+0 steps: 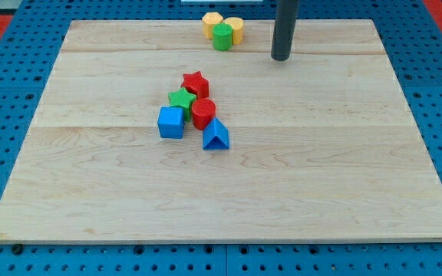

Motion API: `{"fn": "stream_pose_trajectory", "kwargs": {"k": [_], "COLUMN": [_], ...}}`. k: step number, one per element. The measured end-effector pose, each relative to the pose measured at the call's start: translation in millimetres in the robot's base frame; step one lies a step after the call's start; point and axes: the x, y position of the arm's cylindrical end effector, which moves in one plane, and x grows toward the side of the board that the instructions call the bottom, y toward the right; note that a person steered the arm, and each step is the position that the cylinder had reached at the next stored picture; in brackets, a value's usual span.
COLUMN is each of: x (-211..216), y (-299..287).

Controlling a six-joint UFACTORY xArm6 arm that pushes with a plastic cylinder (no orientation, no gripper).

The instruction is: Separate the blue blocks and red blocks

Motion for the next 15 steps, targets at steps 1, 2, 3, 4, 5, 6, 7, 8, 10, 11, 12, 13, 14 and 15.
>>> {"fn": "stream_pose_trajectory", "kwargs": {"k": [1,2,3,4,5,6,7,8,10,11,12,13,14,15], "x": [31,71,102,136,161,166,161,157,116,101,115,120,131,162], "y": [0,0,2,-40,-72,-76,-102,-136,-137,-135,-180,-209,-169,-165]}}
